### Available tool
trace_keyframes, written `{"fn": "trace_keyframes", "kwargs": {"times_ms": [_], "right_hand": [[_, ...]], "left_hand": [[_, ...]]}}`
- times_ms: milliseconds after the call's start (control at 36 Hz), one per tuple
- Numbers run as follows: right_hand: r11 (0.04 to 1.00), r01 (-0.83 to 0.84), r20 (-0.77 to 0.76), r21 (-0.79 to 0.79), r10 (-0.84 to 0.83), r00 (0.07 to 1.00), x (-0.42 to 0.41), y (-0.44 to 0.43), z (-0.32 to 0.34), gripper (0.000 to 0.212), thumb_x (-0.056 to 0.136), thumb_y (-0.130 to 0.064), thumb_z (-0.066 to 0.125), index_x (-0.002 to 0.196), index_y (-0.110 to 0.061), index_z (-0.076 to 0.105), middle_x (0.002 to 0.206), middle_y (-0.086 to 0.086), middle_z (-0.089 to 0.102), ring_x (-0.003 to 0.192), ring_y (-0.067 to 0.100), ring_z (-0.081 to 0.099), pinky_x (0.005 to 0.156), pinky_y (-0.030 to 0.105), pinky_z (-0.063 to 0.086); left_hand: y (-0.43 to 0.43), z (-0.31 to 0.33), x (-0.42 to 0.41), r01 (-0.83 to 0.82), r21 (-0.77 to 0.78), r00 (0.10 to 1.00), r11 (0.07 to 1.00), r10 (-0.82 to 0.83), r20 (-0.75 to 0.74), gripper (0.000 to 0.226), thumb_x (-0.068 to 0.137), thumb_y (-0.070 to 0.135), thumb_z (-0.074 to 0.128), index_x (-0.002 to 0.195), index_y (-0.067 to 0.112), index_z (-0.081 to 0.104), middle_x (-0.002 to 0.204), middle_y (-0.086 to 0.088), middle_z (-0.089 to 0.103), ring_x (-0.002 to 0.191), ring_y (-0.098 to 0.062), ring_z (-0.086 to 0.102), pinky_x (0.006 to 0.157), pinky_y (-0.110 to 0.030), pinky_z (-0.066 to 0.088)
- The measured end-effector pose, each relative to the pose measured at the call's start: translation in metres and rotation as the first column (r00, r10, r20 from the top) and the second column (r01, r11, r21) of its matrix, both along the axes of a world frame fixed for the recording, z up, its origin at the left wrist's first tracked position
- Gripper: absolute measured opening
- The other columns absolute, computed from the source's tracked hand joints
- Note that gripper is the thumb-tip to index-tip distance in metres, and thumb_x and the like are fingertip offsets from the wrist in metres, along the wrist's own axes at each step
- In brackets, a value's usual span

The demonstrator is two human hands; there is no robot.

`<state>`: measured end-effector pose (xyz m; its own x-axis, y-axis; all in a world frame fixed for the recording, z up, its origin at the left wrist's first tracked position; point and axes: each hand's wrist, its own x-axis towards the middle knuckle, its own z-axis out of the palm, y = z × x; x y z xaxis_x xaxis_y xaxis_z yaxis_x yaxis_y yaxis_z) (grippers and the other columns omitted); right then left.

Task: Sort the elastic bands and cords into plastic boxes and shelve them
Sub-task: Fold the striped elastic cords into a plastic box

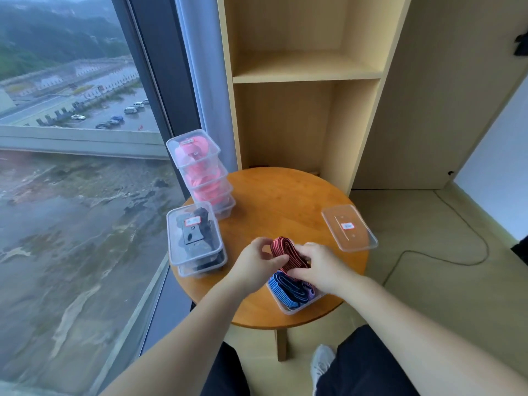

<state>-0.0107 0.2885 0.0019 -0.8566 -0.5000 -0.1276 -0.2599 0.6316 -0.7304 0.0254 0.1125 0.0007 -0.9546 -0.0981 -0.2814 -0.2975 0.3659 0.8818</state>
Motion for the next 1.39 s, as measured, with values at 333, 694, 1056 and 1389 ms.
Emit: {"fn": "trace_keyframes", "kwargs": {"times_ms": [333, 694, 1056, 1389], "right_hand": [[0.994, 0.004, 0.034, 0.107, -0.007, 0.999, 0.002, 0.007, -0.041, 0.058, 0.083, -0.025, 0.077, 0.136, -0.016, 0.055, 0.13, -0.004, 0.052, 0.12, 0.015, 0.052, 0.102, 0.03, 0.045], [0.987, -0.002, -0.042, 0.162, 0.009, 0.999, 0.001, 0.007, -0.061, 0.041, 0.094, -0.025, 0.064, 0.133, -0.013, 0.059, 0.105, -0.013, 0.046, 0.104, 0.006, 0.047, 0.096, 0.022, 0.042], [0.967, 0.05, -0.068, 0.249, -0.034, 0.997, 0.001, 0.0, -0.068, 0.042, 0.092, -0.027, 0.066, 0.131, -0.011, 0.061, 0.12, 0.003, 0.052, 0.114, 0.019, 0.052, 0.104, 0.033, 0.042], [0.932, -0.128, -0.153, 0.34, 0.189, 0.97, -0.01, 0.003, -0.05, 0.051, 0.106, -0.031, 0.034, 0.153, -0.012, 0.027, 0.163, 0.003, 0.014, 0.15, 0.015, 0.009, 0.119, 0.027, 0.005]], "left_hand": [[-0.001, -0.036, 0.012, 0.213, -0.474, 0.961, 0.855, -0.272, -0.059, 0.059, 0.09, 0.017, 0.068, 0.145, 0.022, 0.046, 0.14, 0.0, 0.055, 0.126, -0.017, 0.052, 0.105, -0.029, 0.043], [-0.005, -0.06, -0.008, 0.318, -0.745, 0.902, 0.586, -0.429, 0.047, 0.059, 0.097, 0.033, 0.056, 0.151, 0.022, 0.035, 0.154, 0.002, 0.04, 0.14, -0.019, 0.036, 0.115, -0.033, 0.027], [0.0, -0.066, -0.009, 0.3, -0.871, 0.889, 0.389, -0.445, 0.107, 0.055, 0.099, 0.043, 0.046, 0.15, 0.023, 0.035, 0.141, -0.005, 0.043, 0.137, -0.027, 0.03, 0.115, -0.039, 0.022], [-0.009, -0.066, 0.001, 0.192, -0.717, 0.875, 0.67, -0.447, -0.184, 0.05, 0.105, 0.025, 0.036, 0.154, 0.022, 0.026, 0.161, 0.0, 0.023, 0.149, -0.02, 0.017, 0.121, -0.036, 0.016]]}}
